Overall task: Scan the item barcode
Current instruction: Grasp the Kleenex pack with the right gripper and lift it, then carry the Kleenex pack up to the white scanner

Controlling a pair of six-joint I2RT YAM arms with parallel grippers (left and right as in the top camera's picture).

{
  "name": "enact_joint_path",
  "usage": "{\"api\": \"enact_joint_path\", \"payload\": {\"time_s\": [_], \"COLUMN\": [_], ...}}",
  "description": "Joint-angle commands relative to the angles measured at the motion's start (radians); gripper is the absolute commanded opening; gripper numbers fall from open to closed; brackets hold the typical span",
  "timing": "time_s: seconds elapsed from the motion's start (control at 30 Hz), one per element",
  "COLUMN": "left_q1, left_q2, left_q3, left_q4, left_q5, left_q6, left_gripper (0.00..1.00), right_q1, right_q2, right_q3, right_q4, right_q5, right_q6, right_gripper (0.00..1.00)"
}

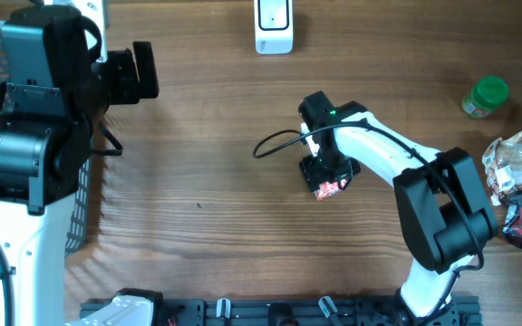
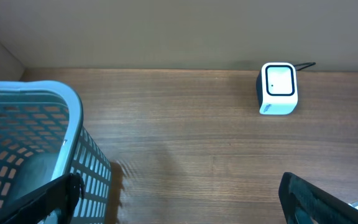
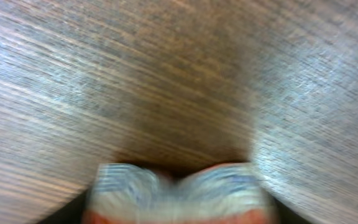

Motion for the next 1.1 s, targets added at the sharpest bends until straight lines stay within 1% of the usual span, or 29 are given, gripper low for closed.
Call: {"api": "enact_joint_path", "payload": {"time_s": [0.0, 0.03, 0.07, 0.1, 0.13, 0.17, 0.23, 0.27, 0.3, 0.33, 0.37, 0.47, 0.53, 0.57, 0.63, 0.7, 0.73, 0.77, 0.83, 0.97, 1.07], "left_q1": [-0.002, -0.002, -0.002, -0.002, -0.002, -0.002, -0.002, -0.002, -0.002, -0.002, -0.002, -0.002, -0.002, -0.002, -0.002, -0.002, -0.002, -0.002, -0.002, -0.002, -0.002], "left_q2": [0.002, 0.002, 0.002, 0.002, 0.002, 0.002, 0.002, 0.003, 0.003, 0.004, 0.005, 0.007, 0.008, 0.009, 0.012, 0.014, 0.014, 0.014, 0.014, 0.014, 0.014], "left_q3": [0.004, 0.004, 0.004, 0.004, 0.004, 0.004, 0.004, 0.004, 0.004, 0.004, 0.004, 0.004, 0.004, 0.004, 0.004, 0.004, 0.004, 0.004, 0.004, 0.004, 0.004], "left_q4": [0.000, 0.000, 0.000, 0.000, 0.000, 0.000, 0.000, 0.000, 0.000, -0.001, -0.001, -0.014, -0.019, -0.022, -0.034, -0.042, -0.041, -0.042, -0.042, -0.042, -0.042], "left_q5": [-0.008, -0.004, 0.005, 0.007, 0.007, 0.007, 0.007, 0.022, 0.031, 0.033, 0.033, 0.044, 0.051, 0.051, 0.051, 0.051, 0.051, 0.051, 0.051, 0.051, 0.051], "left_q6": [-0.014, -0.014, -0.014, -0.014, -0.014, -0.014, -0.014, -0.014, -0.014, -0.014, -0.014, -0.021, -0.021, -0.022, -0.029, -0.041, -0.040, -0.040, -0.040, -0.041, -0.040], "left_gripper": [1.00, 1.00, 1.00, 1.00, 1.00, 1.00, 1.00, 1.00, 1.00, 1.00, 1.00, 1.00, 1.00, 1.00, 1.00, 1.00, 1.00, 1.00, 1.00, 1.00, 1.00], "right_q1": [0.007, 0.007, 0.007, 0.007, 0.007, 0.007, 0.007, 0.007, 0.007, 0.007, 0.007, 0.007, 0.007, 0.007, 0.007, 0.007, 0.007, 0.007, 0.007, 0.007, 0.007], "right_q2": [0.069, 0.069, 0.069, 0.069, 0.069, 0.069, 0.069, 0.069, 0.069, 0.069, 0.069, 0.069, 0.069, 0.069, 0.069, 0.069, 0.069, 0.069, 0.069, 0.069, 0.069], "right_q3": [-0.042, -0.042, -0.042, -0.042, -0.042, -0.042, -0.042, -0.042, -0.042, -0.042, -0.042, -0.042, -0.042, -0.042, -0.042, -0.042, -0.042, -0.042, -0.042, -0.042, -0.042], "right_q4": [0.008, 0.008, 0.008, 0.008, 0.012, 0.013, 0.031, 0.038, 0.038, 0.043, 0.048, 0.107, 0.180, 0.209, 0.298, 0.341, 0.358, 0.371, 0.375, 0.434, 0.438], "right_q5": [-0.248, -0.257, -0.257, -0.269, -0.310, -0.340, -0.447, -0.505, -0.541, -0.592, -0.633, -0.910, -1.098, -1.154, -1.274, -1.303, -1.321, -1.344, -1.394, -1.398, -1.397], "right_q6": [0.063, 0.120, 0.167, 0.229, 0.254, 0.271, 0.355, 0.434, 0.473, 0.514, 0.537, 0.639, 0.769, 0.814, 0.982, 1.101, 1.138, 1.166, 1.170, 1.170, 1.169], "right_gripper": [0.45, 0.54, 0.58, 0.59, 0.58, 0.60, 0.60, 0.60, 0.60, 0.64, 0.64, 0.64, 0.64, 0.64, 0.64, 0.64, 0.64, 0.64, 0.65, 0.64, 0.64]}}
